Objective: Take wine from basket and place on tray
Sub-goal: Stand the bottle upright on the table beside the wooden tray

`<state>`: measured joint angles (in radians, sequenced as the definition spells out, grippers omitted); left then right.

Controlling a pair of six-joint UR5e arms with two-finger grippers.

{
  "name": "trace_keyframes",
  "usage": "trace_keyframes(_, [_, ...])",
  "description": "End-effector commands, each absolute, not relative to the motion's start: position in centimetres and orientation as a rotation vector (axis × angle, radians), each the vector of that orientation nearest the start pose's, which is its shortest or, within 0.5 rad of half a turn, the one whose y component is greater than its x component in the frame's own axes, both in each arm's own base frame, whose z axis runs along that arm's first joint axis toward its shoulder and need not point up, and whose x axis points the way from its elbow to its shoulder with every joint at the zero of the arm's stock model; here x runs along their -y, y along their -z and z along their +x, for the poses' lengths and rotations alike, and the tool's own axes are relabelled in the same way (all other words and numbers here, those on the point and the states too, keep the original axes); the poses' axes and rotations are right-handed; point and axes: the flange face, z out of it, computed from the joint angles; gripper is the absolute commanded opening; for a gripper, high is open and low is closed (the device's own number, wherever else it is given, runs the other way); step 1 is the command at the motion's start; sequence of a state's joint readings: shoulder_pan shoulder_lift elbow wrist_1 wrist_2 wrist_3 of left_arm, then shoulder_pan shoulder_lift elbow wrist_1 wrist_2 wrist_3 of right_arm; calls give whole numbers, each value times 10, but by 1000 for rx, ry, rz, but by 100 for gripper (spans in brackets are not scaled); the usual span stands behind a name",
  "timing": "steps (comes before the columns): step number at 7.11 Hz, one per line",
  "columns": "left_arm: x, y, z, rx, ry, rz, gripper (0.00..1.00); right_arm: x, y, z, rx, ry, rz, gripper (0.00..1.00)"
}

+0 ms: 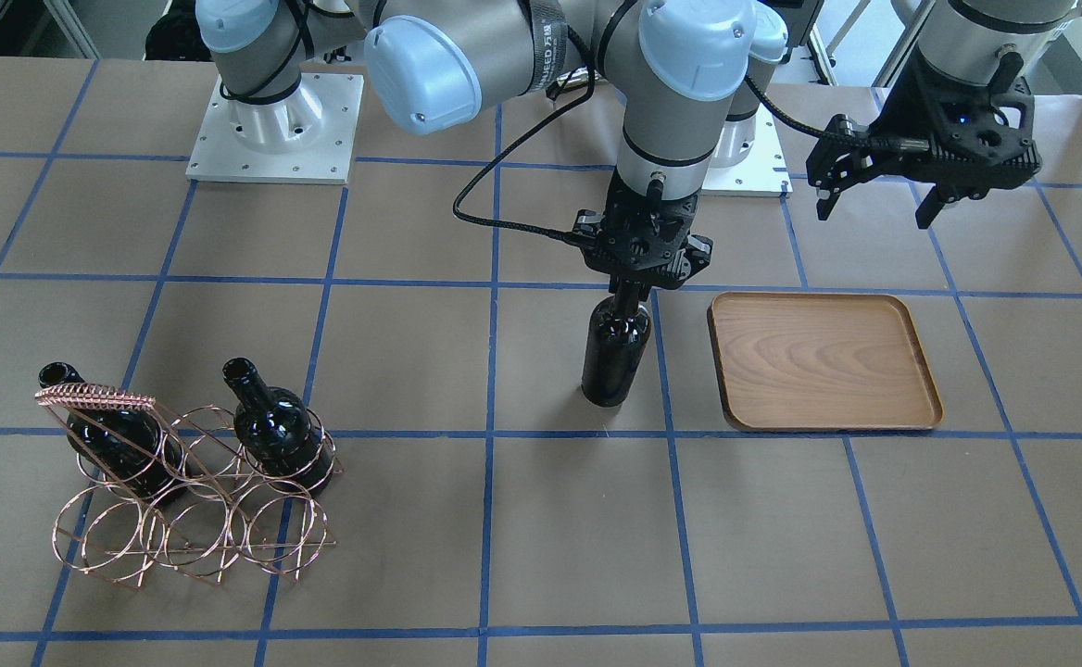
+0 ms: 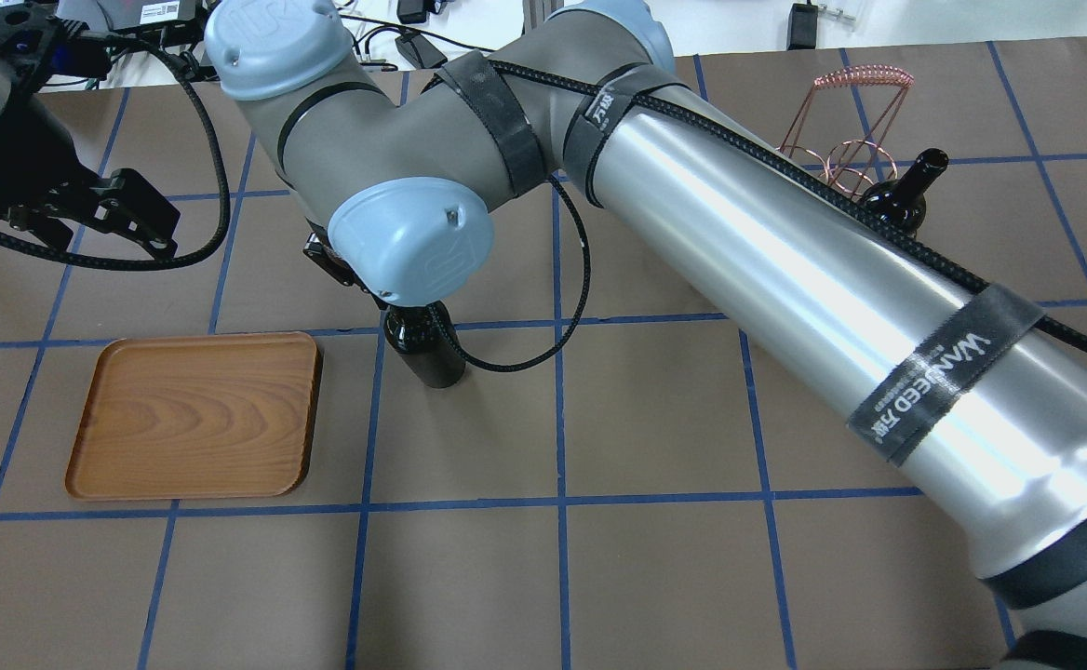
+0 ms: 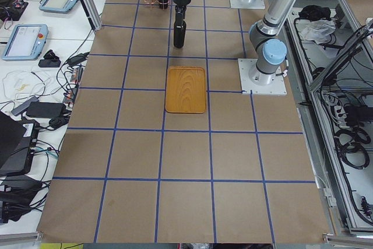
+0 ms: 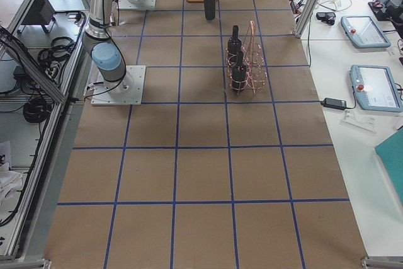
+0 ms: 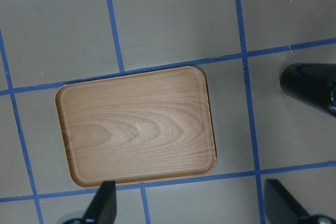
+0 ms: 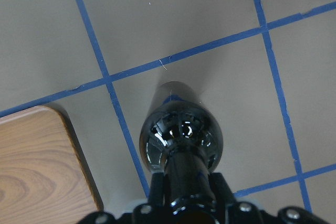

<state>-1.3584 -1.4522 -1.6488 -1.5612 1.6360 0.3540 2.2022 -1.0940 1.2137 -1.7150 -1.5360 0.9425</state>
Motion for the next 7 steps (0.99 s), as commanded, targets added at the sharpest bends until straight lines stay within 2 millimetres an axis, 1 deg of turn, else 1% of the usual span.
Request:
trace_keyframes(1, [459,-511,-30,-3056,56,199,100,487,-394,538,-3035,17,518,0])
trace_keyframes(2, [459,-510,-31,-3055,58,201,100,493,-392,548,-3029,29,522,0])
trace_keyframes(4, [460,-508,-31,-3059,55,202,100,492,-391,550,-3029,29,519,0])
trace_keyframes(6, [459,-507,-30,-3058,49,206,100,488,-390,551,-3034,19,530,35])
trace_keyframes(7, [460,-508,-30,-3057,54,211,100,483,-387,556,-3041,9,517,48])
